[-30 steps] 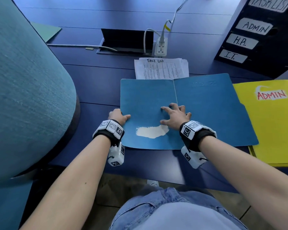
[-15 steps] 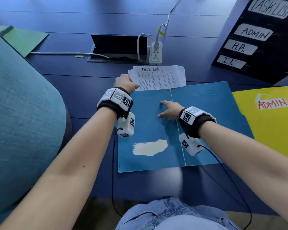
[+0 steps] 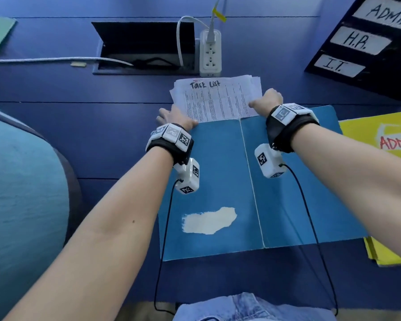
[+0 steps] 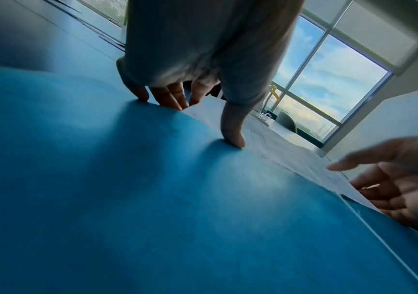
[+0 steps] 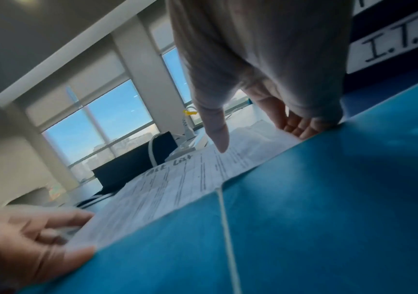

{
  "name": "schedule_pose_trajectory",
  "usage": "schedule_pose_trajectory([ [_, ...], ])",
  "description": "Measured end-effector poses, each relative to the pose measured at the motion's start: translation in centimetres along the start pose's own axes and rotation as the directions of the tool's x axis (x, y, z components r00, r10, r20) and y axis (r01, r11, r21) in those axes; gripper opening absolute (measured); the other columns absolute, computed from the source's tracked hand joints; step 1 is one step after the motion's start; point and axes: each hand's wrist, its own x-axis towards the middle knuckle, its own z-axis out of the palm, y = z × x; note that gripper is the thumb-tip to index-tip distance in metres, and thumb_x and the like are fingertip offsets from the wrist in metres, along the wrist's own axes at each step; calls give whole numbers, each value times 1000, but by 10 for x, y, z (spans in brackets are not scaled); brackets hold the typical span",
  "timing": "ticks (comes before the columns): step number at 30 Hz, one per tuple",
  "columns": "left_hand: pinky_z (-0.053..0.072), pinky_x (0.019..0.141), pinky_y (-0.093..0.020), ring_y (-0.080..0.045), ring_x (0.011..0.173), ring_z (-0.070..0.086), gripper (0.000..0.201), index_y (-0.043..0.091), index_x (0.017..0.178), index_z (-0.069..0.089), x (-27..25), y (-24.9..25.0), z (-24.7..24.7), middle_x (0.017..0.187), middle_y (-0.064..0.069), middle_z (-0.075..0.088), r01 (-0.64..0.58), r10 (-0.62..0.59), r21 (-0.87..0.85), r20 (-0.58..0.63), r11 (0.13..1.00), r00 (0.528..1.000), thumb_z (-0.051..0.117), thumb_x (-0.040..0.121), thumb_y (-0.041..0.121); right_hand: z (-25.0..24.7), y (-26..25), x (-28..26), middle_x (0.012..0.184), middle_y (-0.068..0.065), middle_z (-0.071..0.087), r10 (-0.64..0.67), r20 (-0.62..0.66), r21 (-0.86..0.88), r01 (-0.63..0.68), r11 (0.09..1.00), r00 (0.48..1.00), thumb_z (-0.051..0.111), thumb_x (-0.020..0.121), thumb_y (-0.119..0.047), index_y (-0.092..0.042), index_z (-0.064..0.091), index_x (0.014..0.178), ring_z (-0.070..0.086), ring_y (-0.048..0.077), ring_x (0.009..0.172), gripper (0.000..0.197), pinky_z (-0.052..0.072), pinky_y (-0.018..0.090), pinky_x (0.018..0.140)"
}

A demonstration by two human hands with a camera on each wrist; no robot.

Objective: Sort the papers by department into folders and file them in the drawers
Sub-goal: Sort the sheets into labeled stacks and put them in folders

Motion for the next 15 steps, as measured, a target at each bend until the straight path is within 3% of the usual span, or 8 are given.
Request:
schedule_pose_trajectory([
  [3,26,105,-43,-33,126,28,69,14,131,34,-2,0,14,134,-12,27,-22,22,-22,-30,1000,999,71,76,33,3,1,9,131,12,51,49,23,74,-50,996,999,67,81,-30,-5,47,126,51,28,117,55,41,31,92],
  [7,28,104,-42,-33,122,32,71,18,131,32,-5,-4,26,132,-11,28,-46,46,1,-65,999,997,73,75,31,4,8,8,116,6,63,50,106,228,-74,971,993,79,68,-29,-5,58,118,60,25,106,60,47,30,93],
  [9,28,103,-40,-31,121,33,70,18,130,32,-4,-6,28,131,-10,28,-52,53,12,-78,999,996,73,75,30,6,11,6,113,9,65,-2,150,275,-39,961,989,81,65,-20,-2,62,113,61,25,106,55,48,34,95],
  [11,29,102,-39,-30,120,32,70,16,130,32,-5,-6,30,130,-10,28,-60,62,29,-81,998,995,73,75,30,4,12,-2,113,11,65,-76,193,357,2,934,978,73,73,-2,-1,63,109,61,24,106,37,47,32,95],
  [13,30,101,-39,-30,119,31,73,14,131,31,-6,-7,34,129,-11,28,-77,80,32,-96,997,992,74,74,30,4,15,-8,108,7,67,-128,164,448,42,893,978,69,75,5,-11,65,97,62,22,103,28,49,36,95],
  [15,29,102,-40,-31,121,29,82,12,135,26,-10,-10,38,130,-12,27,-76,76,10,-111,997,991,76,72,30,3,14,-16,103,2,69,-162,48,511,116,852,986,71,73,0,-19,66,91,64,21,99,26,51,37,91],
])
